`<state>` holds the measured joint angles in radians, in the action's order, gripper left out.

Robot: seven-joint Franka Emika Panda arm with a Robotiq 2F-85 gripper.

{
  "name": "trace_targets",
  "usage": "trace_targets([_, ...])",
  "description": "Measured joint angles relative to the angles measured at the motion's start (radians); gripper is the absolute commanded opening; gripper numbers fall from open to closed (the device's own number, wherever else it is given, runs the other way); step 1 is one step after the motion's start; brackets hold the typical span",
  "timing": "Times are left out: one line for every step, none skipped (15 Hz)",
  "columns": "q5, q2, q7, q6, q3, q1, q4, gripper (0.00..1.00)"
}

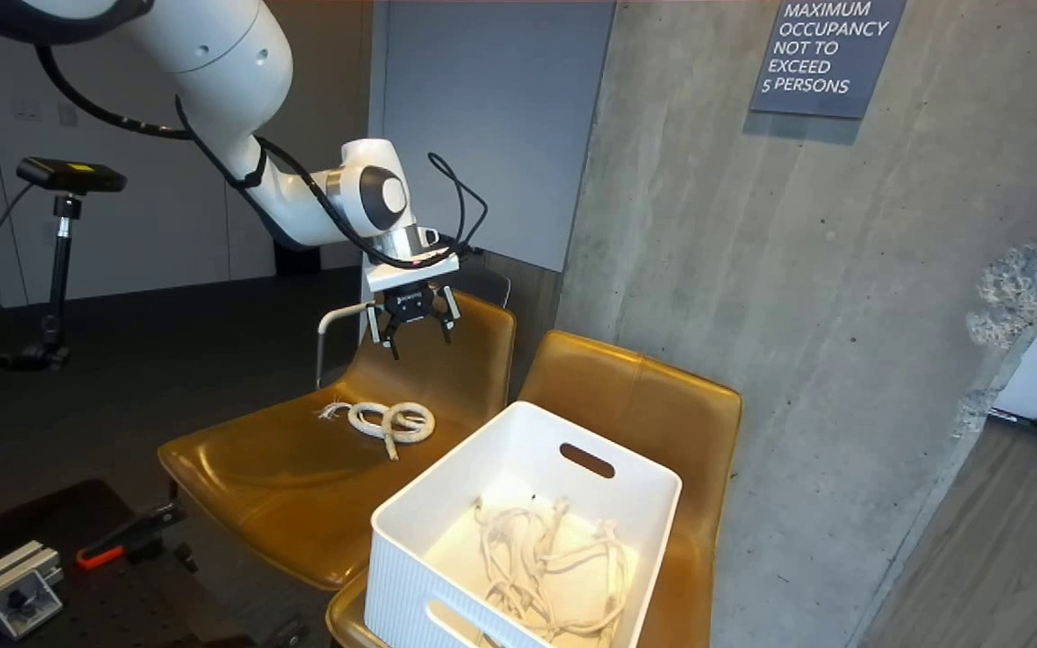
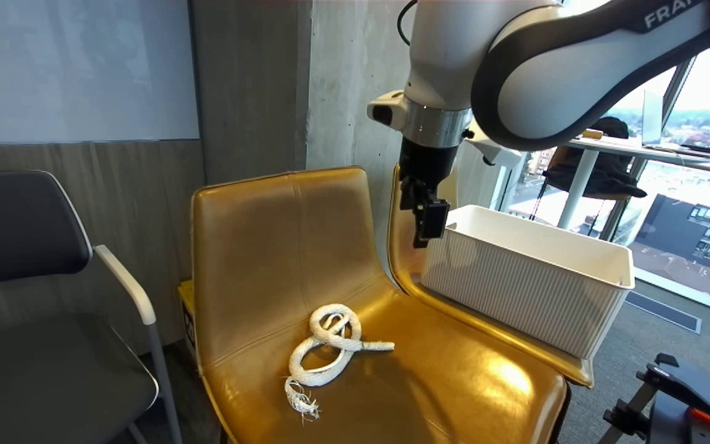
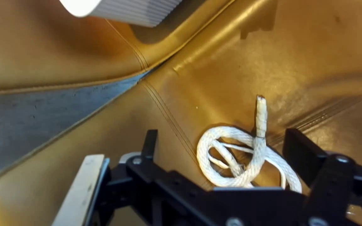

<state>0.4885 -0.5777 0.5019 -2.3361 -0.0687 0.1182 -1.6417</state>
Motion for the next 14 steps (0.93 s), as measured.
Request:
trace_targets([0.0, -0.022, 0.0, -0.04, -0.003, 0.008, 0.003, 1.0])
trace_targets([-0.001, -0.049, 0.0, -0.075, -0.005, 0.014, 0.012, 1.0])
trace_targets([-0.003, -0.08, 0.0, -0.106, -0.007, 0.02, 0.024, 1.0])
trace_targets([-0.005, -0.117, 0.0, -0.133, -0.011, 0.024, 0.039, 1.0])
trace_targets([-0.008, -0.156, 0.0, -0.156, -0.016, 0.027, 0.06, 1.0])
trace_targets([-0.012, -0.193, 0.0, -0.171, -0.022, 0.029, 0.082, 1.0])
trace_targets([-0.017, -0.231, 0.0, -0.18, -0.029, 0.032, 0.107, 1.0])
trace_targets([-0.023, -0.266, 0.002, -0.182, -0.036, 0.035, 0.136, 1.0])
trace_targets([-0.028, -0.299, 0.004, -0.182, -0.041, 0.038, 0.164, 1.0])
trace_targets([-0.034, -0.33, 0.007, -0.182, -0.045, 0.042, 0.192, 1.0])
trace_targets([-0.042, -0.358, 0.011, -0.181, -0.049, 0.045, 0.219, 1.0])
trace_targets([-0.049, -0.385, 0.017, -0.18, -0.052, 0.047, 0.245, 1.0])
trace_targets([-0.054, -0.411, 0.023, -0.179, -0.057, 0.048, 0.27, 1.0])
trace_targets([-0.06, -0.435, 0.03, -0.177, -0.061, 0.048, 0.293, 1.0])
